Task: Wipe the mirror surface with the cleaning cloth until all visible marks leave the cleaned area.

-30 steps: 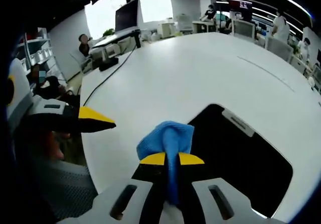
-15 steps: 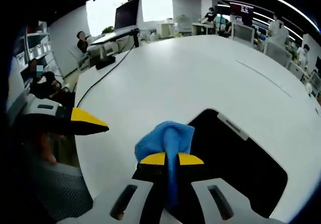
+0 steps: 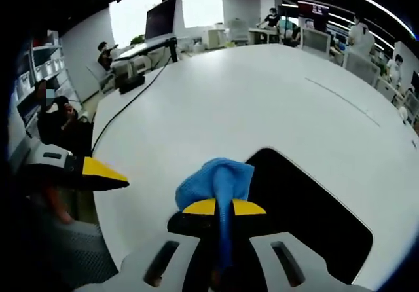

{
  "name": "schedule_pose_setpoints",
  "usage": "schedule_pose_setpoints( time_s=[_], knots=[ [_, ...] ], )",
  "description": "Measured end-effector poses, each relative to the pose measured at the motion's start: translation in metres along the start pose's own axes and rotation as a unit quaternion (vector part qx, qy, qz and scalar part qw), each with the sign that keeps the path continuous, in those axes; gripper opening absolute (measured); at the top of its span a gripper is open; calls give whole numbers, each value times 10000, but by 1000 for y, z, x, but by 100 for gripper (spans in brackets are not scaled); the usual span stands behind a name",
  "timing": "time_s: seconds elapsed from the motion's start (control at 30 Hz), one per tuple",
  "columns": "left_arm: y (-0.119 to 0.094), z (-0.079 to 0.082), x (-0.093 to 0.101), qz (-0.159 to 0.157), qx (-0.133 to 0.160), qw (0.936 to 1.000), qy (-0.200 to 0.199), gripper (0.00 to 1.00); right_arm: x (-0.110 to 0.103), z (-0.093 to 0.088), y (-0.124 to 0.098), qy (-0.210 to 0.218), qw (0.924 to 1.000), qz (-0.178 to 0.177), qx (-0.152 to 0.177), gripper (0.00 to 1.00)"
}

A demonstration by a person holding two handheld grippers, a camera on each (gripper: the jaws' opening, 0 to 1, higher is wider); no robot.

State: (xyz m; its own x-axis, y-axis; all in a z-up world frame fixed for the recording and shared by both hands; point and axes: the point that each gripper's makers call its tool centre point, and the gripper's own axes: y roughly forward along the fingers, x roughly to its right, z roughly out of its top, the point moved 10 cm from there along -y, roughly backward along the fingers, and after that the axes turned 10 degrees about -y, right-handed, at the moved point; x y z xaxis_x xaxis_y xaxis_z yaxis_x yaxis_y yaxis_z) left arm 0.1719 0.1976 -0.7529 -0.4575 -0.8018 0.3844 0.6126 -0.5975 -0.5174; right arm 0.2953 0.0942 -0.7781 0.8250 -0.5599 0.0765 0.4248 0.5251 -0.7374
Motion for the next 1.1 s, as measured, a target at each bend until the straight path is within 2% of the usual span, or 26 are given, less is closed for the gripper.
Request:
schedule_pose_setpoints(
  time_s=[1.1],
  knots=[
    [0,-1,2,-139,-70,9999,-10,99,52,28,29,64,9999,11,-119,1]
  ],
)
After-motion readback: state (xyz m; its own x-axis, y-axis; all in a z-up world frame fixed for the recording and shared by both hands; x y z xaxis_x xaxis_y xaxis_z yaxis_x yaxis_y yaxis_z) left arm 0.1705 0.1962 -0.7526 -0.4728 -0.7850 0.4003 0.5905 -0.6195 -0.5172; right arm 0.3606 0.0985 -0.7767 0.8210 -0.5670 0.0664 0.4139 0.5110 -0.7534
